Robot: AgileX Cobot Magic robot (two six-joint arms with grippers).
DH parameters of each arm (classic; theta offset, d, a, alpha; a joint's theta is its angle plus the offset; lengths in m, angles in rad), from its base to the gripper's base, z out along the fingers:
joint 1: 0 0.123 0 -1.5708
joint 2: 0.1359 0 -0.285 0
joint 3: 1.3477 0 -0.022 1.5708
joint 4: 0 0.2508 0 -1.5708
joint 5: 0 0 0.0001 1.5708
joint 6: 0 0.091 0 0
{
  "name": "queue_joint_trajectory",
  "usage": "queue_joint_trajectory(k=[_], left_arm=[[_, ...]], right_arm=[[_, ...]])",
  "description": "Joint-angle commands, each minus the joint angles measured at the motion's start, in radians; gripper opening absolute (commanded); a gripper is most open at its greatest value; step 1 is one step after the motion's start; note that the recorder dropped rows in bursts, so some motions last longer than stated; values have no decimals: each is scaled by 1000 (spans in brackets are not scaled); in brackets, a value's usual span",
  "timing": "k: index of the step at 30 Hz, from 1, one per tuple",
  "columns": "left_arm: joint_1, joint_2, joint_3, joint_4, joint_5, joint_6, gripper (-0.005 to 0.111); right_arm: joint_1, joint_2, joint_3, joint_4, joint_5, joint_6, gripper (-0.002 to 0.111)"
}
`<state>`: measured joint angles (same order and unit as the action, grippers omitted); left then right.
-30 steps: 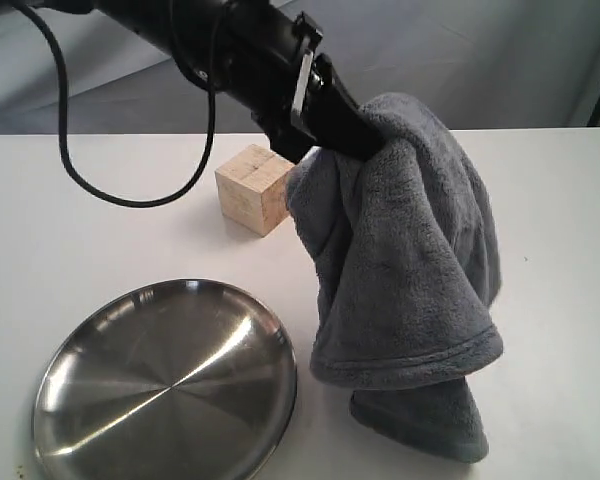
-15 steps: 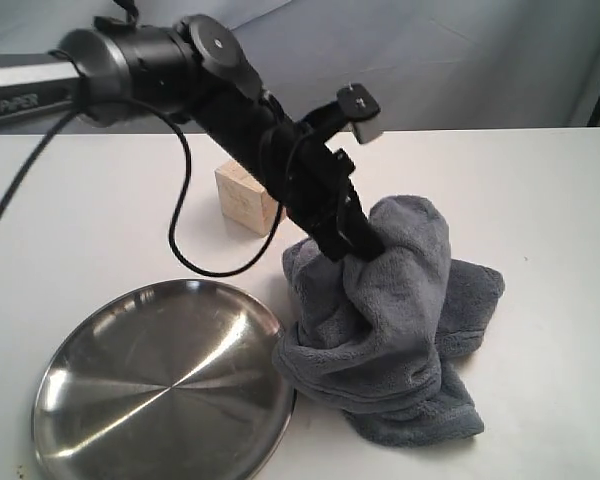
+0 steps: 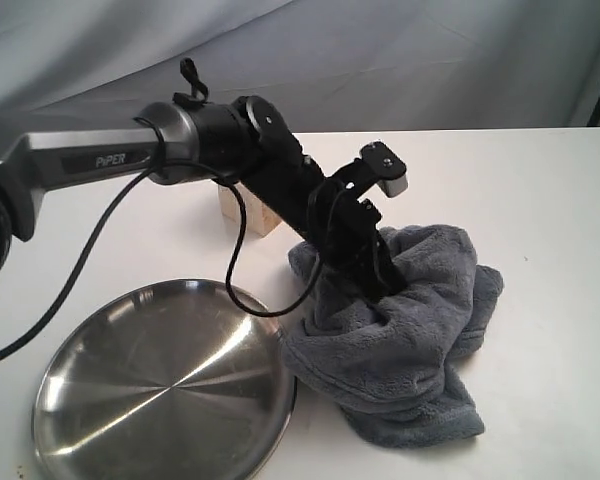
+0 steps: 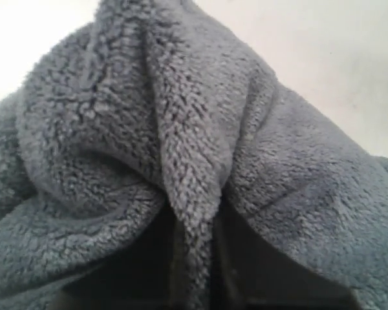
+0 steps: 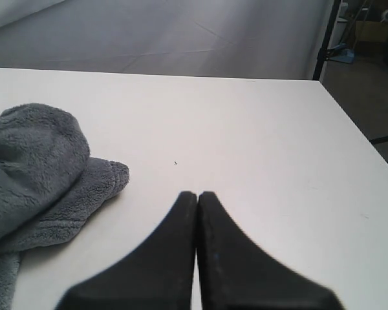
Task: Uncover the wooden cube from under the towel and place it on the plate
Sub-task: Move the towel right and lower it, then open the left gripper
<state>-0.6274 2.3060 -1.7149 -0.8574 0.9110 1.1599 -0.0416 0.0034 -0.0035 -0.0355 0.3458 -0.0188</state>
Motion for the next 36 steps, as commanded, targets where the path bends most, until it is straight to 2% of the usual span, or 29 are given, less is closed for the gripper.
queue_joint_trajectory(k=[1, 7, 10, 13, 18, 20, 29, 36], left_arm=[[-41, 37, 2, -20, -7, 26, 0], [-52, 67, 2, -20, -39, 21, 2], [-52, 69, 2, -22, -52, 12, 8], [-52, 69, 0, -29, -52, 17, 26], [-52, 69, 0, -166, -55, 26, 75], [-52, 67, 0, -224, -53, 39, 87], [-23, -40, 0, -236, -51, 77, 85], [54, -161, 0, -226, -55, 79, 85]], right_arm=[[-8, -3, 3, 5, -2, 1, 0], [-8, -3, 3, 5, -2, 1, 0], [-8, -3, 3, 5, -2, 1, 0], [-8, -3, 3, 5, -2, 3, 0], [-8, -3, 3, 5, -2, 3, 0], [-8, -3, 3, 5, -2, 3, 0], [-8, -3, 3, 5, -2, 1, 0], [-8, -3, 3, 5, -2, 1, 0]])
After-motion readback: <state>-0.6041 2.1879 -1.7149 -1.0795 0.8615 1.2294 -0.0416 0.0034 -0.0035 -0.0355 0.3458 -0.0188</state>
